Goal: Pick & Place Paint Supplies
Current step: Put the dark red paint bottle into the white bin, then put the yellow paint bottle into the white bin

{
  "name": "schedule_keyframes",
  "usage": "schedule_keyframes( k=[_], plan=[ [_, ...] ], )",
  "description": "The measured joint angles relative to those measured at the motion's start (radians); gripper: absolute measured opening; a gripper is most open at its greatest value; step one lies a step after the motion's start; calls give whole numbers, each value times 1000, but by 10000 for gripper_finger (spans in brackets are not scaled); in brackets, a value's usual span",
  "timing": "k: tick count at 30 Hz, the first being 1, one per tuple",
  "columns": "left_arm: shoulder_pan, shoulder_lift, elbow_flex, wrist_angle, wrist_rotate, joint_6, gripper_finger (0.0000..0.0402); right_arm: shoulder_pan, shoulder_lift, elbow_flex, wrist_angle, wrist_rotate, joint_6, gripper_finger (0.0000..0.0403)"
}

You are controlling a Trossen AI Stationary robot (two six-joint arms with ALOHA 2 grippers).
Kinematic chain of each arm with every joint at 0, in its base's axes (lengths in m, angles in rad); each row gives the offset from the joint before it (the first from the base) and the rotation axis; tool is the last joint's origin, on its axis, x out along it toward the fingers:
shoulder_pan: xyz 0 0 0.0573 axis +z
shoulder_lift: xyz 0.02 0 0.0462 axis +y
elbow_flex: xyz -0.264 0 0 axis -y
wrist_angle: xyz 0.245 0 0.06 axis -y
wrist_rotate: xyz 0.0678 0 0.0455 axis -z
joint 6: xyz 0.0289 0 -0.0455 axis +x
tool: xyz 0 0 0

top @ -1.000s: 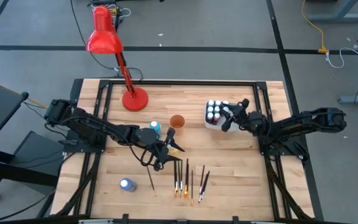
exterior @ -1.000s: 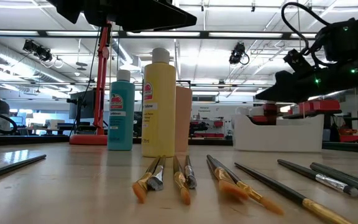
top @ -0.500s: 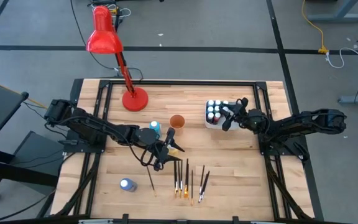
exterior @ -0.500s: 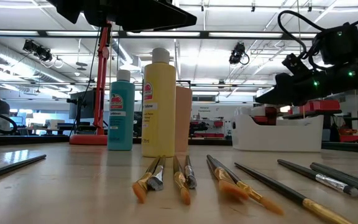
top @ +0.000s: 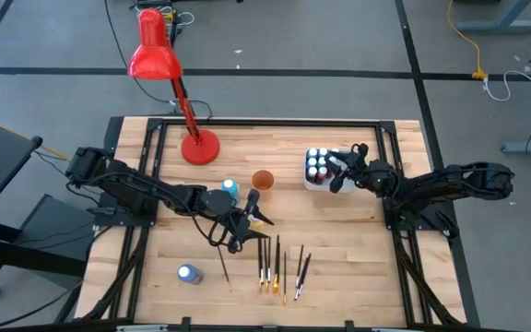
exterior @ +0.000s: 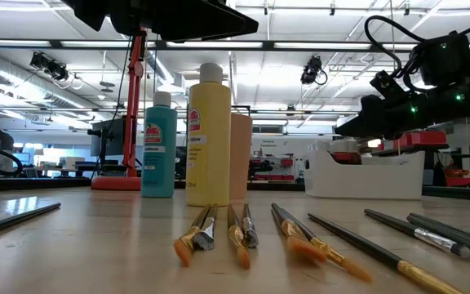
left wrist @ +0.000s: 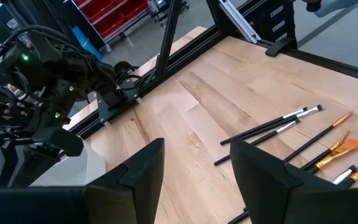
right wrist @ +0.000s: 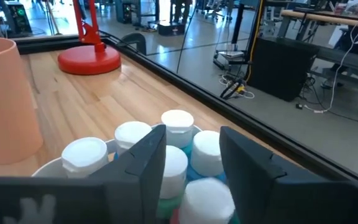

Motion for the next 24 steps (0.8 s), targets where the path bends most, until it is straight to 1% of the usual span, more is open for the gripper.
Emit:
schedule_keyframes(
  k=[4, 8, 11, 13, 15, 17, 19, 21, 24],
  plan=[
    [2, 0, 0, 0, 0, 0, 194, 0, 0, 0, 0, 0, 0, 171],
    [2, 0, 0, 0, 0, 2, 194, 0, 0, 0, 14, 0, -1, 174],
    [3, 0, 0, 0, -1, 3, 194, 2, 0, 0, 101, 0, -37, 170],
    [3, 0, 0, 0, -13, 3, 194, 2, 0, 0, 205, -17, -59, 167],
    [3, 0, 0, 0, -22, 0, 194, 2, 0, 2, 325, -92, -68, 165],
    [3, 0, 0, 0, -29, 0, 194, 2, 0, 16, 423, -233, -43, 165],
    [3, 0, 0, 4, -47, 0, 194, 6, 0, 48, 476, -390, 26, 166],
    [3, 0, 0, 8, -79, 1, 194, 26, 0, 103, 477, -506, 111, 169],
    [-13, 0, 0, 32, -156, -2, 194, 76, 0, 212, 369, -602, 145, 178]
  ],
)
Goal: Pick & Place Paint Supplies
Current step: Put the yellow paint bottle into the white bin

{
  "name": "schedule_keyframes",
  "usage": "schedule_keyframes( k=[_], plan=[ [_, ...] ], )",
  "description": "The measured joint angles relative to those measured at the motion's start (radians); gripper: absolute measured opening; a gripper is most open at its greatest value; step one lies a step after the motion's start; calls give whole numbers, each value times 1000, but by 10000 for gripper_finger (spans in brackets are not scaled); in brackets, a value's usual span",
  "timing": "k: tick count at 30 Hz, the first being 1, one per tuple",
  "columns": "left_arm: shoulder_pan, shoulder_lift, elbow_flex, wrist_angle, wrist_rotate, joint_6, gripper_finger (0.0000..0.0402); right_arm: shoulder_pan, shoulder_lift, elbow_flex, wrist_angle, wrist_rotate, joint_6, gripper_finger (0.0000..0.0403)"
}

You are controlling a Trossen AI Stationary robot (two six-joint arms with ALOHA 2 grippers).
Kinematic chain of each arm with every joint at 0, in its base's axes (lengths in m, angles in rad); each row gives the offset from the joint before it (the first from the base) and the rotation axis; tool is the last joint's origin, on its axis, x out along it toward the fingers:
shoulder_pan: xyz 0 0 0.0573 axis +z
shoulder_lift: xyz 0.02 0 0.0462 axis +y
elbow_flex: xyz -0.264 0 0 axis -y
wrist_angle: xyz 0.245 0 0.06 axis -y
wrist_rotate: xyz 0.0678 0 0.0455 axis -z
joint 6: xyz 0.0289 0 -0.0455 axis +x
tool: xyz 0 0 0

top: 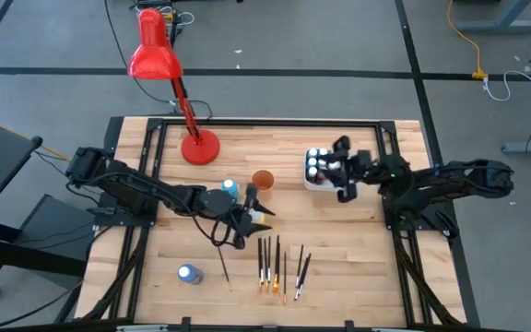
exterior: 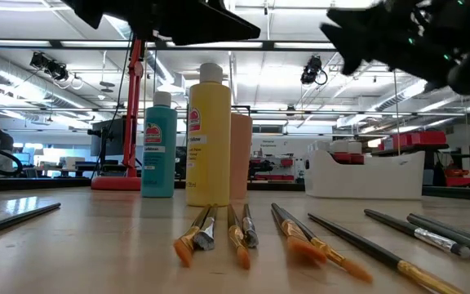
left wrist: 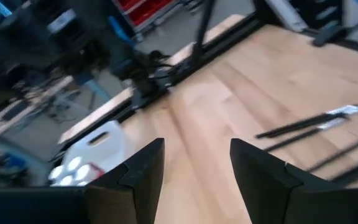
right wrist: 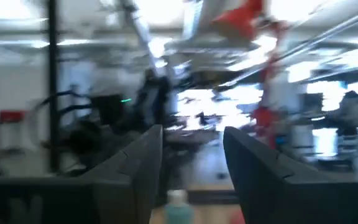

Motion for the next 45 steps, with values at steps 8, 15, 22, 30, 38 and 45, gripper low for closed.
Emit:
schedule_keyframes(
  k=[8, 15, 22, 30, 38, 45],
  plan=[
    [-104, -51, 0, -29, -312, 20, 194, 188, 23, 356, -817, 143, -179, 204],
    [-154, -247, -1, -211, -485, -52, 194, 308, 199, 491, -833, 184, -201, 205],
    [-110, -418, 0, -454, -327, -233, 194, 355, 451, 607, -808, 192, -175, 204],
    [-88, -429, 0, -547, -276, -251, 194, 361, 636, 729, -784, 138, -150, 204],
    [-88, -428, 0, -583, -277, -250, 194, 361, 640, 725, -729, 119, -151, 205],
    [-87, -428, 0, -591, -267, -250, 194, 364, 640, 725, -681, 106, -179, 206]
  ],
)
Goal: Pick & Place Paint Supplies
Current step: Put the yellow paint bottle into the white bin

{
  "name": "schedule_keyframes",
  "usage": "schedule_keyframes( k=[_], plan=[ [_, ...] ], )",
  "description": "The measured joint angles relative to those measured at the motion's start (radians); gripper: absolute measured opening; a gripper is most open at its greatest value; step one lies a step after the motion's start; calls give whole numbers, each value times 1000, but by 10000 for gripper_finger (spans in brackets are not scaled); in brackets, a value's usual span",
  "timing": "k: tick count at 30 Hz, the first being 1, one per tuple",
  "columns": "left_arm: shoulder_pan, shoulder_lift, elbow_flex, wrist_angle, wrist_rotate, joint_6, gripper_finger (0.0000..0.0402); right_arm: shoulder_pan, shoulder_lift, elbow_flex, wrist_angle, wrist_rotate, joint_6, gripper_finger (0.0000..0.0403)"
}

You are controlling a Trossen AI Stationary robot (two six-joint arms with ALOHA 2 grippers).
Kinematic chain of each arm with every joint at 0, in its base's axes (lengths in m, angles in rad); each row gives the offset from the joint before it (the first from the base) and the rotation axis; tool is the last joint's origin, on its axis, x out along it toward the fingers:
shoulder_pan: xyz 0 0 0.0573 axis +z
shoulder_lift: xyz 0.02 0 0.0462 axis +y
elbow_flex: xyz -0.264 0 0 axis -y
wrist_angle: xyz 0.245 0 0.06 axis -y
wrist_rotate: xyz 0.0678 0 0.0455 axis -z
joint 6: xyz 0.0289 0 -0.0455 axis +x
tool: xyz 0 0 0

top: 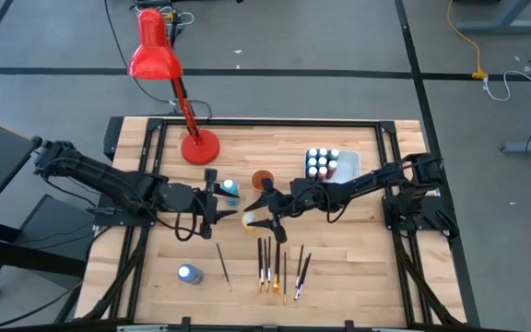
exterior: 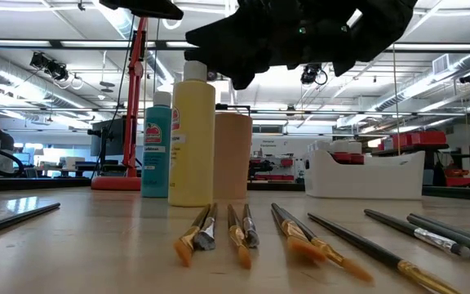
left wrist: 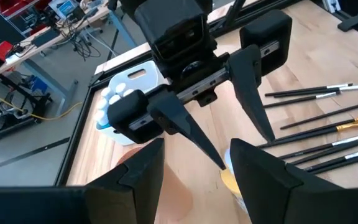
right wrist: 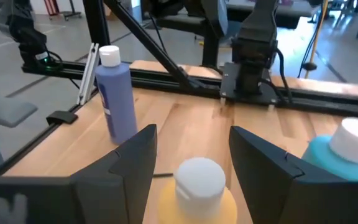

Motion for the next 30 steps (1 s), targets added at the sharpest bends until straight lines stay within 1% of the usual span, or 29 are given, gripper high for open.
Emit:
schedule_keyframes(
  k=[4, 7, 13, 16, 21, 26, 30],
  plan=[
    [0, 0, 0, 0, 20, 0, 194, 0, 3, 0, -4, 0, -8, 206],
    [0, 0, 0, 2, 30, 0, 194, 0, 33, 2, -8, 0, 20, 206],
    [0, 0, 0, 16, 34, 0, 194, 0, 70, 1, -9, 0, 13, 203],
    [0, 0, 0, 15, 34, 0, 194, 0, 70, 1, 0, 1, 6, 184],
    [0, 0, 0, 15, 35, 15, 194, -8, 70, 1, 9, 1, 11, 120],
    [0, 0, 0, 12, 35, 13, 194, -10, 51, 0, 11, 17, 59, 116],
    [0, 0, 0, 6, 35, 11, 194, -10, -57, 0, -81, 87, 95, 116]
  ],
)
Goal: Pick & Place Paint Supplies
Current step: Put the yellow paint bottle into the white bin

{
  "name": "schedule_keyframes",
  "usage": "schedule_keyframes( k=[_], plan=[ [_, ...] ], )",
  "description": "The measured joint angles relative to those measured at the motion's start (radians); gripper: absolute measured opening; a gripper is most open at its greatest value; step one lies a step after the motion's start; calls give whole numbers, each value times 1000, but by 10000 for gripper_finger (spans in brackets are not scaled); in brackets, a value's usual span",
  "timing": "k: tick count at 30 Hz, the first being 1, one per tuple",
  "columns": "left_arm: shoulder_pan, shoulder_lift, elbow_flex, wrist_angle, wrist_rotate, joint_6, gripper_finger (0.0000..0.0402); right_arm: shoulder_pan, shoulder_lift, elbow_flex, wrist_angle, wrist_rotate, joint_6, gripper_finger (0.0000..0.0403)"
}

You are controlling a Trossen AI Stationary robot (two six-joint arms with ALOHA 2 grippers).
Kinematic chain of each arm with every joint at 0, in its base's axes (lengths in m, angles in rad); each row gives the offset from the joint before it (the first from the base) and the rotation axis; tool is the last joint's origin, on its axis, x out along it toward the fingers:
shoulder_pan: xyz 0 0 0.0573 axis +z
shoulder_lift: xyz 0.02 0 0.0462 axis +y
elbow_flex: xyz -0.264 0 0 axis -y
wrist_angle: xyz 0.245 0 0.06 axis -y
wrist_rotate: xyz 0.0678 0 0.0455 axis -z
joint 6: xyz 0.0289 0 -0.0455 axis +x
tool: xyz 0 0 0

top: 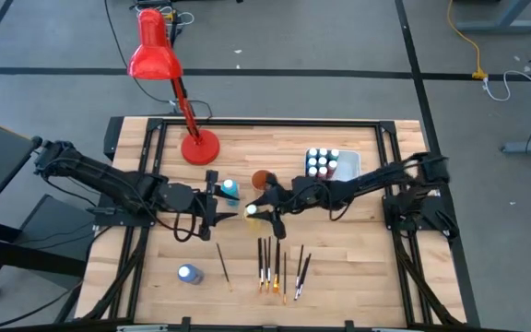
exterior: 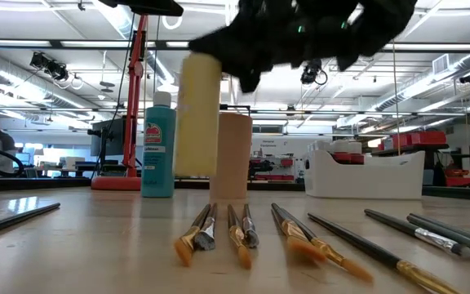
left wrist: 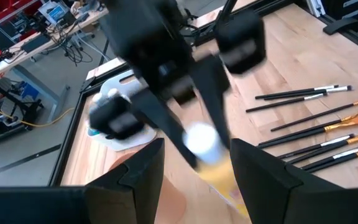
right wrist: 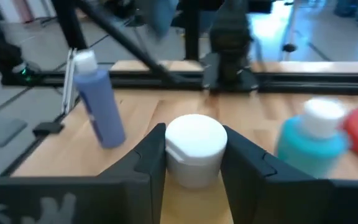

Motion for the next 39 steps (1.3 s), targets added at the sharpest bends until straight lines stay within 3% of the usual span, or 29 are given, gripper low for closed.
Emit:
schedule_keyframes(
  k=[6, 10, 13, 22, 25, 28, 32, 34, 39],
  plan=[
    [0, 0, 0, -17, 0, -1, 194, 19, -273, 0, -335, 172, -10, 116],
    [0, 0, 0, -24, 0, -2, 194, 34, -491, 2, -578, 218, -86, 116],
    [0, 0, 0, -24, 1, -3, 194, 46, -639, -7, -710, 348, -72, 118],
    [0, 0, 0, -23, 59, -4, 194, 48, -924, -277, -772, 864, 12, 119],
    [0, 0, 0, -15, 57, 0, 194, 30, -972, -345, -766, 1008, 48, 119],
    [0, 1, 0, -2, 57, 10, 194, 15, -1005, -364, -756, 1083, 36, 119],
    [0, 1, 0, 17, 57, 13, 194, -22, -1018, -368, -772, 1284, 23, 119],
    [0, 1, 0, 14, 57, 14, 194, -47, -1018, -368, -807, 1311, 68, 119],
    [0, 1, 0, 13, 58, 0, 194, -118, -996, -427, -848, 1166, 198, 119]
  ],
)
